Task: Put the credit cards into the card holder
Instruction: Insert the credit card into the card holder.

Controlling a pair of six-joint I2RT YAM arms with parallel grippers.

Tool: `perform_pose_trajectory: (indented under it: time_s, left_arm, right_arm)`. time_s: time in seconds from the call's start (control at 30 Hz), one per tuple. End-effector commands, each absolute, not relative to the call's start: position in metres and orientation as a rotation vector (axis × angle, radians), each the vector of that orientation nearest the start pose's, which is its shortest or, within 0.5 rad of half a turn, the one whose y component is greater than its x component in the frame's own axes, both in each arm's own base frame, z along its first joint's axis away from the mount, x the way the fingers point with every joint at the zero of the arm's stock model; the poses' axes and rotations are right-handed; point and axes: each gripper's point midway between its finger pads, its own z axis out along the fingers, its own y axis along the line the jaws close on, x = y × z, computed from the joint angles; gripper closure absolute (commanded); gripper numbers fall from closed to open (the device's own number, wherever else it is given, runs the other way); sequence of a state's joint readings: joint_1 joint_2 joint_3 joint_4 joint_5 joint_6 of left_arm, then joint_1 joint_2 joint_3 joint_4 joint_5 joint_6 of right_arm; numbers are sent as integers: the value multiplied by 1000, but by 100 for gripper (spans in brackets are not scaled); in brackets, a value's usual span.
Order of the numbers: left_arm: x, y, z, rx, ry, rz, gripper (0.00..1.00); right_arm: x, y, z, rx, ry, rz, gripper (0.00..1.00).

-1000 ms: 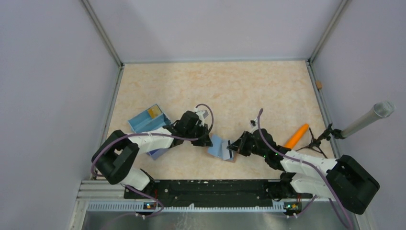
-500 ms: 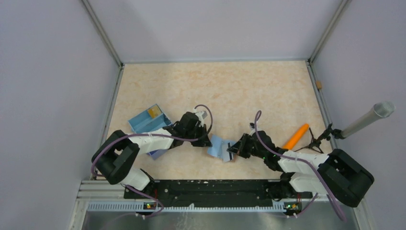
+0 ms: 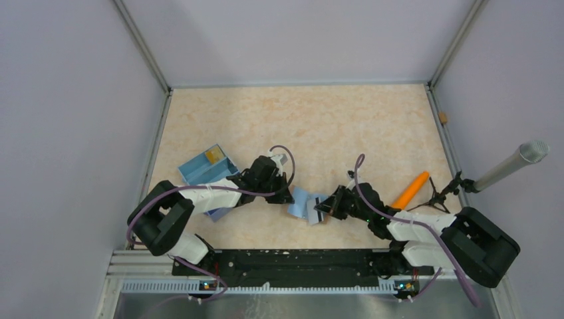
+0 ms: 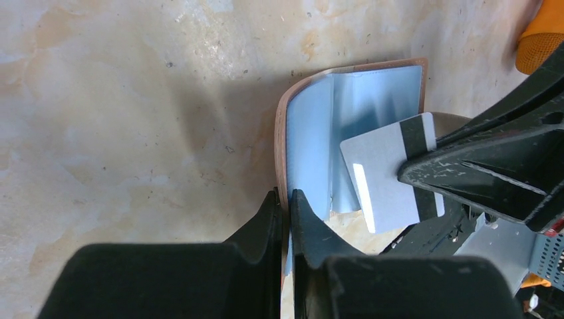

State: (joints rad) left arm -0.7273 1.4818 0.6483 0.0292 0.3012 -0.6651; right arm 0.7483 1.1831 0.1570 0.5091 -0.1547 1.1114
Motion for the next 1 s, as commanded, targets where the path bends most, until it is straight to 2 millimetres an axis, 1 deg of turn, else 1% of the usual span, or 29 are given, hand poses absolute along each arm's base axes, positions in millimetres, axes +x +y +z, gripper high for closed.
perform_pose_trajectory:
  time_s: [0.0,0.1,0.33,0.63,0.97]
  left_arm:
    - [208,-282,36,208,2581,-920,100]
    - [209,-282,36,205,2583,-919,100]
    - [208,-283,37,210,2582,-925,100]
    - [207,-282,36,208,2588,-927,100]
    - [205,-281,35,213,2589,-930,100]
  right_arm:
    - [183,256,67,294,2239,1264,100]
    - [183,257,69,282,2234,1267,100]
    - [183,259,63,273,2253,1266,100]
    - [186,264,64,258,2245,1282,100]
    - [189,264,51,275,2280,1245,100]
